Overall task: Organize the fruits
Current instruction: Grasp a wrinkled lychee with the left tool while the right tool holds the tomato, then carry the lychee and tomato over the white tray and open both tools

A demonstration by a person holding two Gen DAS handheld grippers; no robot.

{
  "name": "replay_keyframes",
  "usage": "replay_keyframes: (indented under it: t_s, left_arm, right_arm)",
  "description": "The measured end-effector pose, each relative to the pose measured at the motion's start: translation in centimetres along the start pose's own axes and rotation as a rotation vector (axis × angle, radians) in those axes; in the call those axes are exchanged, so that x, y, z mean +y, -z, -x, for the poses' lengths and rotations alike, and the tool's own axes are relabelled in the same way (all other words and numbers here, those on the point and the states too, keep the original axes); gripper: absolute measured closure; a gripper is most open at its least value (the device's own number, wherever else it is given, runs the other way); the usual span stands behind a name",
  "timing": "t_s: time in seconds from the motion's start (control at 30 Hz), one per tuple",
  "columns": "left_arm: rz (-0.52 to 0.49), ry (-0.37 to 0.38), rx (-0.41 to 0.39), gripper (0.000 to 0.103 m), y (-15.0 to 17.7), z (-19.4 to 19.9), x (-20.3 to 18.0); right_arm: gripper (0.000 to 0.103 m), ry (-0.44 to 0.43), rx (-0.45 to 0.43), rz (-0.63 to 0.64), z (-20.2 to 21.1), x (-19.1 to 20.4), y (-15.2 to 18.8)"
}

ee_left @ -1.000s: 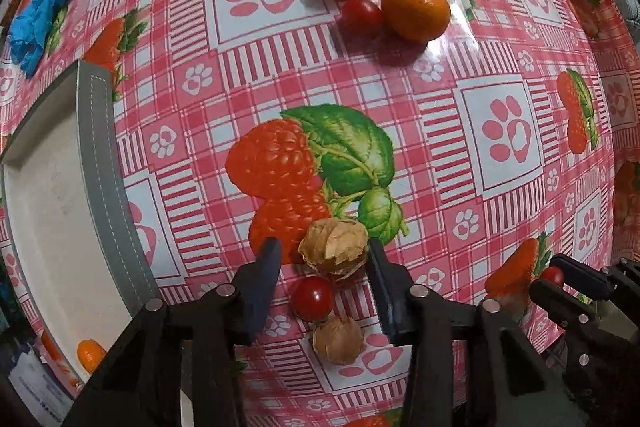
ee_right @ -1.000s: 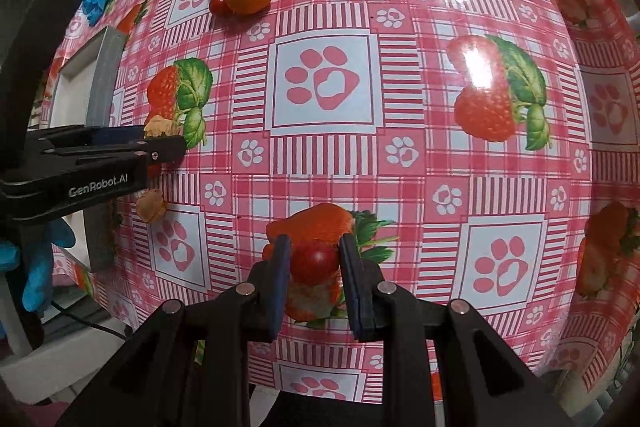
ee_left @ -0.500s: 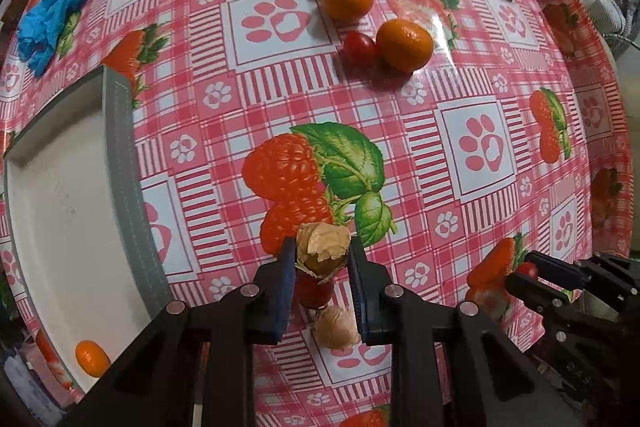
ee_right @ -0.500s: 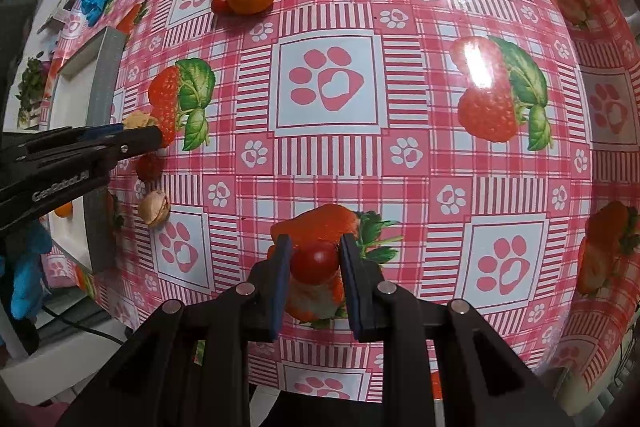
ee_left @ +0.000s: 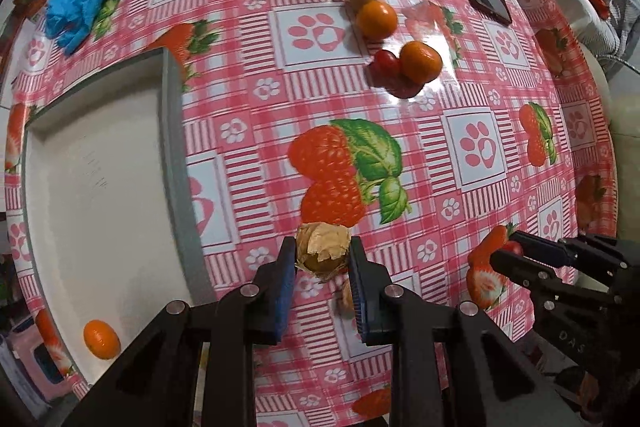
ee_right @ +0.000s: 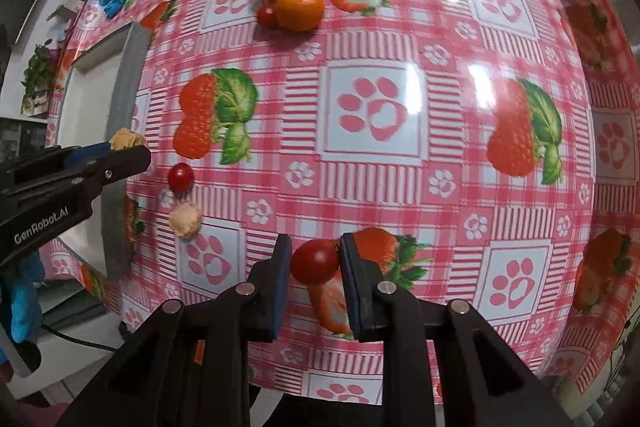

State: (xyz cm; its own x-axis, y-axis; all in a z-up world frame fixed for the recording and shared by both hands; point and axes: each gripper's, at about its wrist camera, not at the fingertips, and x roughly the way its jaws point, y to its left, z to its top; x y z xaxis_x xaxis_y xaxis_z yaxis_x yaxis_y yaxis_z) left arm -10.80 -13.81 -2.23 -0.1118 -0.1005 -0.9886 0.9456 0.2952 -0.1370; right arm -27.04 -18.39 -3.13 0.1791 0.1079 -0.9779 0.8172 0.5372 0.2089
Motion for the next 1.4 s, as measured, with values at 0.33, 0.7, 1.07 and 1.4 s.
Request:
replay_keyframes:
  t_s: [0.33,0.7,1.07,1.4]
  left_arm:
    - [0.081,0.002,-0.046,0.076,1.9,2.5,4.8]
    - [0.184,-0.041,-0.061,0.076,4.7,3.3,10.7]
    - [0.267,-0.055,-0.041,0.076,7.4,3.1,15.1]
    - [0.281,-0.051,-0.012,0.076,9.0,2.4,16.9]
  right_arm:
    - [0.076,-0.003,-0.012,0.108,0.3,5.7,-2.2]
    - [0.076,-0.019,-0.004,0.255,-0.1,13.1,-4.2]
    - [0.076,-0.061,0.019,0.371,-1.6,20.0,-5.1]
    - [0.077,-0.076,0.063,0.402,-3.6,23.6,-5.0]
